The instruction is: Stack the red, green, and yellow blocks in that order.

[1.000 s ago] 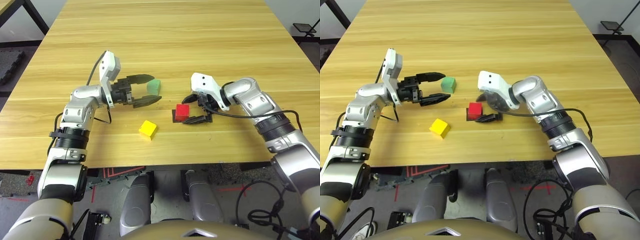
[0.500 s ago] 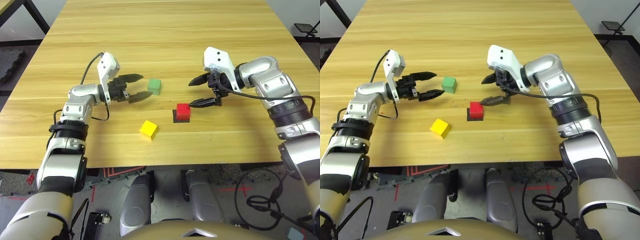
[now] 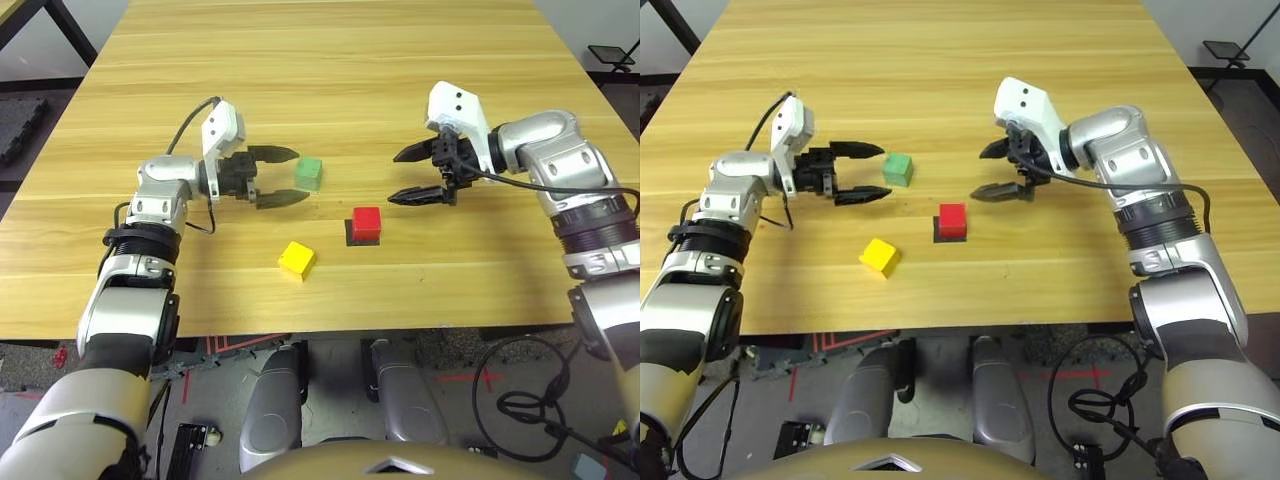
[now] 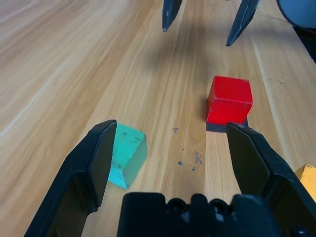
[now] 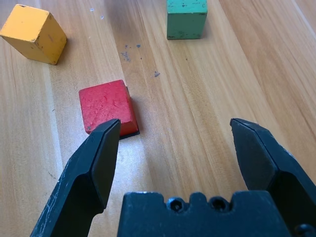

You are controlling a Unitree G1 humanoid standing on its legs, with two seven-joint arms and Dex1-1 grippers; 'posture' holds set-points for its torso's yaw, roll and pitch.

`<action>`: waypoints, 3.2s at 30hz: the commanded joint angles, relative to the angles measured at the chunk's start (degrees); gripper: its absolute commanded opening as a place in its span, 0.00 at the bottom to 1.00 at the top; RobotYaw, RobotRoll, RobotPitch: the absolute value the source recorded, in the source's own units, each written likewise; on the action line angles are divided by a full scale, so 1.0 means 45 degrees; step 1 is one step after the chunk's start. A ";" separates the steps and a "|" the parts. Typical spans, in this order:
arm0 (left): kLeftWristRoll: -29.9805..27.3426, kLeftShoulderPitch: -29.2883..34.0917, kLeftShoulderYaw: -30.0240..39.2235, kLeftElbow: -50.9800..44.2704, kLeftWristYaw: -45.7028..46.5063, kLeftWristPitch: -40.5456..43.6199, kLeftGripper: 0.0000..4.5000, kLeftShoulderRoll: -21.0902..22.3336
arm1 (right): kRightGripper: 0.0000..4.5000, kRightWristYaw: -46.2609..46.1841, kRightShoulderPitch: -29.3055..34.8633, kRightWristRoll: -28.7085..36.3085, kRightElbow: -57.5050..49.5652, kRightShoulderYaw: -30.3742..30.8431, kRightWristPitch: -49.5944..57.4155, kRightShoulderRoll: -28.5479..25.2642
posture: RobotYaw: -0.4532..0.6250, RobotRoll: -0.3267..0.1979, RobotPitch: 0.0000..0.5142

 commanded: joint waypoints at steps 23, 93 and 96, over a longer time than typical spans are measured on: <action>0.3270 -0.2237 -0.0677 0.4333 0.2289 -0.1986 1.00 -0.1602 | 0.99 -0.0320 0.0226 0.0503 -0.0686 -0.0355 0.0685 -0.0068 | 0.63 0.52 0.32; 0.3121 -0.2547 0.1030 0.4255 0.3675 -0.0789 0.45 -0.1462 | 1.00 -0.1213 0.1012 0.1022 -0.1728 -0.0346 0.1135 -0.0251 | 0.60 0.53 0.31; 0.2907 -0.2495 0.1050 0.3838 0.2618 -0.0873 0.45 -0.1308 | 1.00 -0.1255 0.1091 0.1062 -0.1822 -0.0390 0.1167 -0.0291 | 0.60 0.53 0.31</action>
